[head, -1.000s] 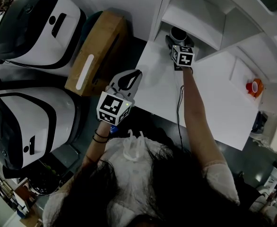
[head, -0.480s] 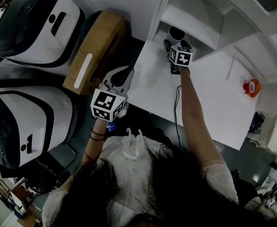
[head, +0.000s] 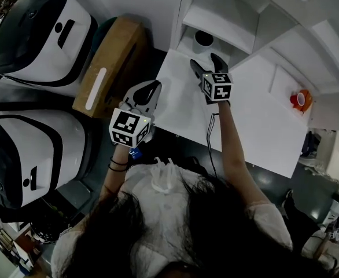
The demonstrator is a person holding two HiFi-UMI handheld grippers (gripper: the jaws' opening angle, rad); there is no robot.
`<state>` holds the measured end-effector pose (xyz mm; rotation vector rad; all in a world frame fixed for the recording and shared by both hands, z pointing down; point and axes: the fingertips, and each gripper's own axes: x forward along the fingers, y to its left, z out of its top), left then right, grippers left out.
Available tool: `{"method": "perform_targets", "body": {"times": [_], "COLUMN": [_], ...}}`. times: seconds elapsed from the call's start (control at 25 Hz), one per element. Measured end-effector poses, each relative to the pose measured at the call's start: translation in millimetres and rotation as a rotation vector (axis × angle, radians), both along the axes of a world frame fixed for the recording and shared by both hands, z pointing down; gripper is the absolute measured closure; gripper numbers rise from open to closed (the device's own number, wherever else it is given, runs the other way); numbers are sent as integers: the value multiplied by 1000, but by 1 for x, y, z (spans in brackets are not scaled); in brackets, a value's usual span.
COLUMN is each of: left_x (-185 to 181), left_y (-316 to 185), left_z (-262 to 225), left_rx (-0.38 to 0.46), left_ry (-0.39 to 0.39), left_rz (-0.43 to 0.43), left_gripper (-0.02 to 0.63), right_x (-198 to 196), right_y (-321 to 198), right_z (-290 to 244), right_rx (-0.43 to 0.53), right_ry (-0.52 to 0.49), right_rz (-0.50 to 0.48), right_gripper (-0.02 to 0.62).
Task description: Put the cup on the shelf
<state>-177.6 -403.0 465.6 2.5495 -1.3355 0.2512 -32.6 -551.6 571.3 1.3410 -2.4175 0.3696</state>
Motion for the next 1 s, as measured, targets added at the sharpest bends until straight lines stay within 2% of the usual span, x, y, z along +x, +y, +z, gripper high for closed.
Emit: {"method": "perform_targets", "body": {"times": [0.2, 0.64, 0.72, 0.8, 1.0], "left_x": [26, 79, 89, 99, 128], "left_y": [11, 50, 59, 67, 97], "left_z": [-10, -26, -29, -32, -38], "left_rx": [18, 35, 39, 46, 62], "left_ry": [8, 21, 24, 21, 14], "left_rz": [24, 34, 29, 25, 14], "left_gripper": [583, 583, 583, 583, 583], "right_x": [4, 43, 54, 66, 89], "right_y": [52, 158, 174, 189, 230], "right_z": [-51, -104, -111, -120, -132], "right_rx": [82, 112, 124, 147, 163], "right_ry": [-92, -219, -227, -244, -276], "right_rz": [-19, -28, -21, -4, -27], "right_gripper": [236, 248, 290, 400, 422]}}
